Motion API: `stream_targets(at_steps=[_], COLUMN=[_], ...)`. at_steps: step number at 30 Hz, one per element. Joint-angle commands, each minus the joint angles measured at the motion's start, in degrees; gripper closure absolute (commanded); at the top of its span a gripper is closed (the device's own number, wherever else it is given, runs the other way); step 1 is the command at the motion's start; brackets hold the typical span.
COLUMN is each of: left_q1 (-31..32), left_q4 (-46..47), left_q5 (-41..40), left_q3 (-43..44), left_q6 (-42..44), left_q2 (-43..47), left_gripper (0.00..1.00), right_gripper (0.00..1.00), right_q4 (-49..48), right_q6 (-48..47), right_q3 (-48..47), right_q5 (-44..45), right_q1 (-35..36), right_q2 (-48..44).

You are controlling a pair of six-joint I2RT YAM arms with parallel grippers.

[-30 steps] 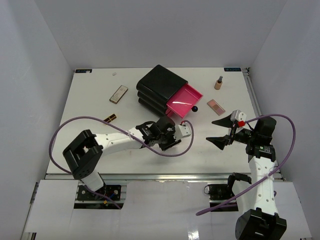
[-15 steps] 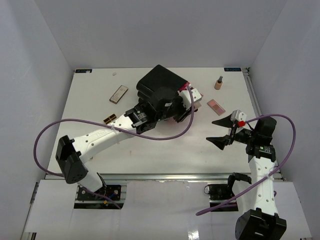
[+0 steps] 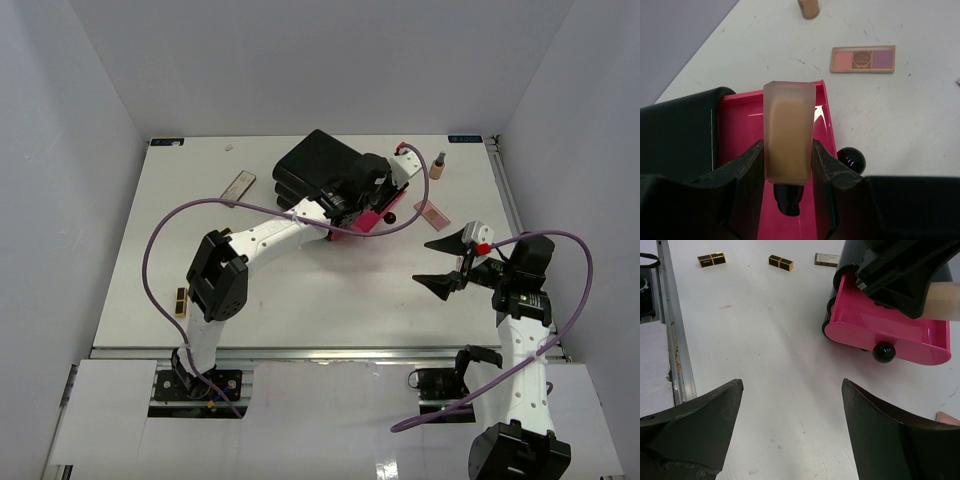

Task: Organize the makeup

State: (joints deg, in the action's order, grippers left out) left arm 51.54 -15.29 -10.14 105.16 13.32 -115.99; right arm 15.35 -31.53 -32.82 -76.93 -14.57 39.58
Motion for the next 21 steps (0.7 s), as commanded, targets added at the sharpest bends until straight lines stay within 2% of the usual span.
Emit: stream_targets(at_steps=[1,7,12,21], left_q1=[-0.1,-0.3,-0.3,-0.5], left_q4=[1.1,1.0,0.2,-0.5], left_q5=[-2.4,-1.3,-0.9,-0.3], left_q3=[2.3,0.5,0.1,-1.9], left_q6=[0.7,0.3,0.3,-0.2], left_q2=[1.6,1.6,1.4,1.4], left_gripper=[1.00,0.99,0.91,0.87], right_gripper=[0.13,0.13,0.13,0.13], right_q4=[-0.6,-0.7,-0.7,-1.3], right_q6=[0.5,0.6,0.6,1.0], right_q3=[0.4,0.5,0.5,0.8], right_q5=[-1.7,-1.8,-1.6,-1.3], right_q1=[-0.2,-0.2,-0.2,-0.2], right_q2=[-0.7,-0.8,-0.7,-0.6])
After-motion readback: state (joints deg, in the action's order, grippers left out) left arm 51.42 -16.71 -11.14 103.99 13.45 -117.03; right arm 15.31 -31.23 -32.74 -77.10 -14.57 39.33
